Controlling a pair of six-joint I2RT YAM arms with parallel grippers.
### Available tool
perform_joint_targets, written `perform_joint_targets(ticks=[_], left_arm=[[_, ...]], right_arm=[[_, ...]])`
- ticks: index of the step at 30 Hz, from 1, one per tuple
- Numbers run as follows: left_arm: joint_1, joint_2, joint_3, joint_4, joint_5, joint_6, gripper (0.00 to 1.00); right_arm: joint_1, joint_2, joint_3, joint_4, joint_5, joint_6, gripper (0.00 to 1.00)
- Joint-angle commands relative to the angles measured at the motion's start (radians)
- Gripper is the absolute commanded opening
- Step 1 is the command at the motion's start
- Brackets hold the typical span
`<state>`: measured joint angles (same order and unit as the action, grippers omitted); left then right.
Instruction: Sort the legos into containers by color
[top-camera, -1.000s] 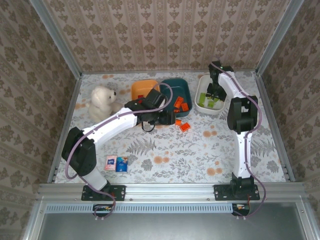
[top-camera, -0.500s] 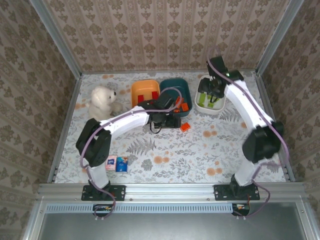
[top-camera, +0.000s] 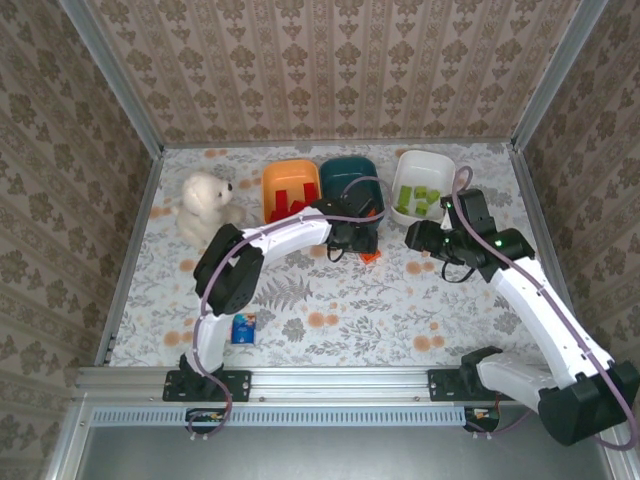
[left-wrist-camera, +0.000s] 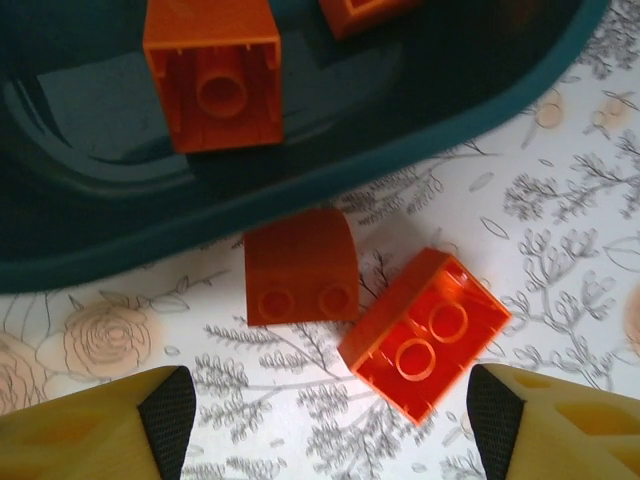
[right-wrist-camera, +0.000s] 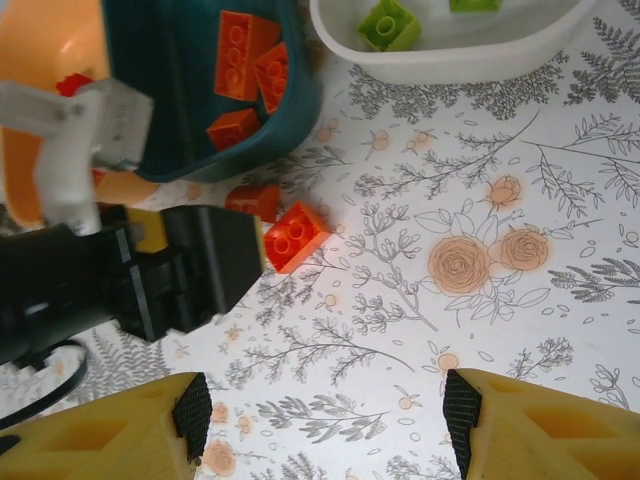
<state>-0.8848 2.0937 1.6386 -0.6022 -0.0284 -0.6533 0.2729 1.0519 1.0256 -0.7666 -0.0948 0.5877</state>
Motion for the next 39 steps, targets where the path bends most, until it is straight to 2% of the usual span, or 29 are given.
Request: perform_joint_targets(ticks=[1,9,12,16,19,28,33,39], left_arm=[[-0.004,0.038,0.054,-0.05,-0.049,0.046,0.74],[-0.003,0.099,0.115,-0.063,-0.051,0.068,0.62],[-0.004,0.111,0.127,-0.067,-0.05,0.072,0.55],[-0.002,0.121,0.134,-0.073,-0.059,0.078,0.53],[-0.003,0.13,0.142,-0.075,-0.058,0.087,0.48],[-0.002,0.159,0.164,-0.098,-0.071,0.101,0.47],[-0.005,0.143,0.159,-0.094,-0.088,0.107,0.31],[-0.018,0.083,0.155,-0.109,-0.107,0.104,0.28]], right_arm=[[-0.001,-0.03,-0.018,-0.025,-0.034,0.029,0.66],[-0.001,-0.006,-0.001,-0.03,-0.039,0.026,0.66],[-0.001,0.0,0.001,-0.034,-0.038,0.028,0.66],[-0.001,0.0,-0.005,-0.028,-0.04,0.03,0.66],[-0.001,0.003,-0.009,-0.027,-0.038,0.033,0.66],[-0.001,0.013,-0.003,-0.024,-0.043,0.033,0.66],[-0.001,0.01,-0.002,-0.025,-0.048,0.032,0.66],[-0.001,0.01,0.001,-0.027,-0.051,0.033,0.66]])
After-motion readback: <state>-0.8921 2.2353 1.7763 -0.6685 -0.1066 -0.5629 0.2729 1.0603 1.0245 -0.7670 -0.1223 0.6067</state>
